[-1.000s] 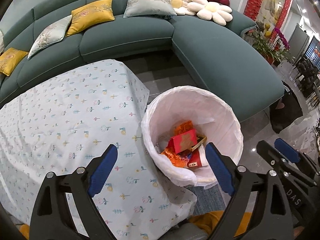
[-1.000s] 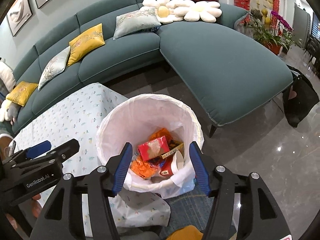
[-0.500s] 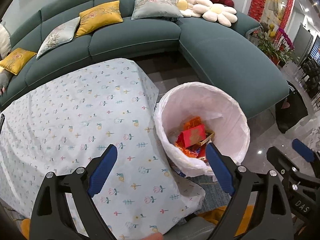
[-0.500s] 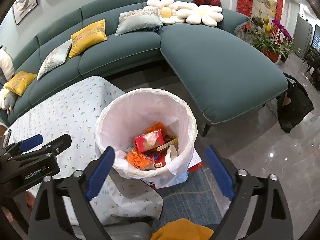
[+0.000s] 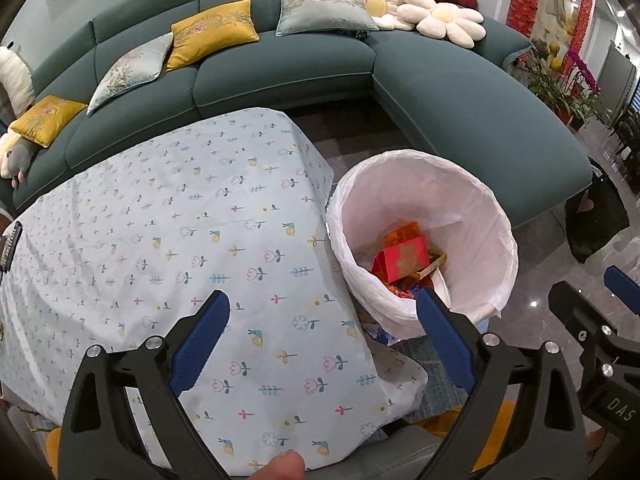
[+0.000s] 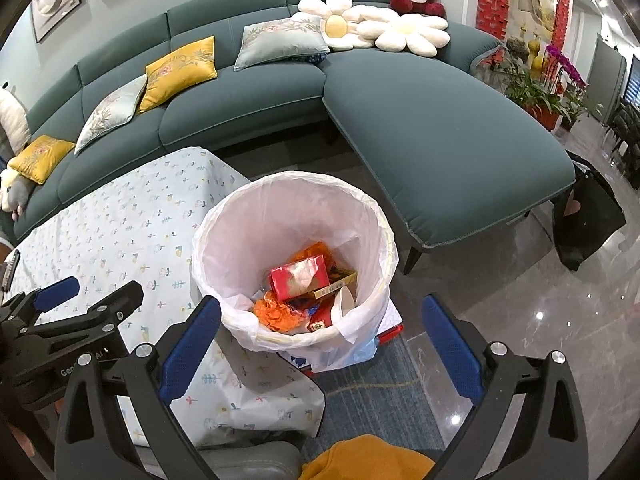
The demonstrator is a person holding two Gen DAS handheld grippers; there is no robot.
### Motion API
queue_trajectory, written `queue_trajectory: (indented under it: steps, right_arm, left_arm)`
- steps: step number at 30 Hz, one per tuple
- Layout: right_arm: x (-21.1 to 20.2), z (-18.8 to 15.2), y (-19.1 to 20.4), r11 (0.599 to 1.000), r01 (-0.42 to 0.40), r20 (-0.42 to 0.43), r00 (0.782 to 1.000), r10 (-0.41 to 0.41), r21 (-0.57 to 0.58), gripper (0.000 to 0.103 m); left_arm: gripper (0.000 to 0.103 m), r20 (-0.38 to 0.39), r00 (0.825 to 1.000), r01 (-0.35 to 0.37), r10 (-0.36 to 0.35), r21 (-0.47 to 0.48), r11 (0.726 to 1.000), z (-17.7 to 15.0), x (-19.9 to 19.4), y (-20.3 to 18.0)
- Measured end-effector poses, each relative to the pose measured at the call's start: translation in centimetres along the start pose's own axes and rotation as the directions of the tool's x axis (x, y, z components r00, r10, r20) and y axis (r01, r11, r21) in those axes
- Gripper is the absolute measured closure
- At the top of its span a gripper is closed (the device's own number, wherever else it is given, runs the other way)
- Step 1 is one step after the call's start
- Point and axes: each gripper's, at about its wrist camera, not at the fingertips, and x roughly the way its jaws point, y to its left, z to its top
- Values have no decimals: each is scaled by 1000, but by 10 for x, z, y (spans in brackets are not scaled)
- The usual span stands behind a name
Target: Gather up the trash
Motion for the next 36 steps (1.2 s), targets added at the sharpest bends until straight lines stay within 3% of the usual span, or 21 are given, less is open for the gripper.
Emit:
queue_trajectory:
  steps: [36]
  right_arm:
    - [7, -19, -4, 1000, 5, -36, 999, -6, -16, 7]
  left_arm:
    - [13, 2, 996, -90, 90, -10, 996, -12, 1, -5]
